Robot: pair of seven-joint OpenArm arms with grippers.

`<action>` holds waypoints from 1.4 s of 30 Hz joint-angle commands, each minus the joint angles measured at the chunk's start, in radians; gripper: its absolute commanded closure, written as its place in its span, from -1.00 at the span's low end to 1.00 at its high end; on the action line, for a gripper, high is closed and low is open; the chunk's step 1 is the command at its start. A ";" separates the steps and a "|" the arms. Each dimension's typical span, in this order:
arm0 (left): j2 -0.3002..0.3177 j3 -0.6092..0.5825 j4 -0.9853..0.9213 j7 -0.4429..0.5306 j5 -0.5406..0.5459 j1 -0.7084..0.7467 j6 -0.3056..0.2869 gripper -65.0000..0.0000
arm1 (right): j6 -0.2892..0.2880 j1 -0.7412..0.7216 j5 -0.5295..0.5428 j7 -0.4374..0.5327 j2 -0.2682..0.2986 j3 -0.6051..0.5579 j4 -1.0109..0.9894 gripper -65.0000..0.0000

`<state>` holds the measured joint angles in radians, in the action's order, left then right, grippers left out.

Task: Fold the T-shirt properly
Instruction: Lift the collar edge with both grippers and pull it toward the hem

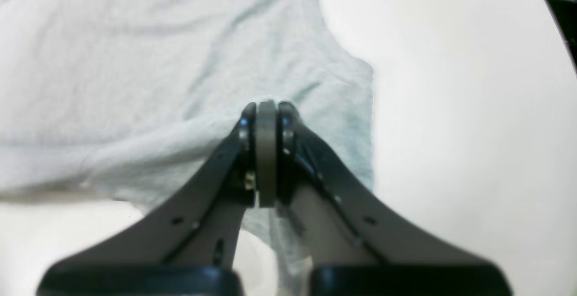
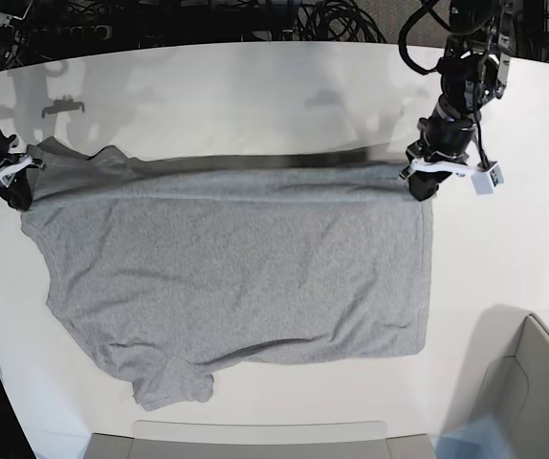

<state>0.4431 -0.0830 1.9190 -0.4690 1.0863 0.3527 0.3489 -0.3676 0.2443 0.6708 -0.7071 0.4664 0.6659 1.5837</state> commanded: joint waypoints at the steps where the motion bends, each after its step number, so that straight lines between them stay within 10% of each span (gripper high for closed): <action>1: 0.007 0.005 -0.002 0.000 0.007 -0.016 0.020 1.00 | -0.014 -0.033 -0.007 0.025 0.019 0.004 0.014 1.00; 22: 0.007 -0.004 -0.223 -0.001 0.009 -0.218 0.023 1.00 | -0.166 -0.435 -0.449 0.030 -0.085 -0.041 -0.291 1.00; 42: 0.007 -0.004 -0.358 -0.056 0.009 -0.364 0.020 1.00 | -0.158 -0.601 -0.468 0.214 -0.084 -0.163 -0.573 1.00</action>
<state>0.4358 -0.0910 1.5471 -0.5365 1.0924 0.0044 0.3664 -0.5243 -0.3271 0.1867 -0.5236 0.3595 0.4992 0.9936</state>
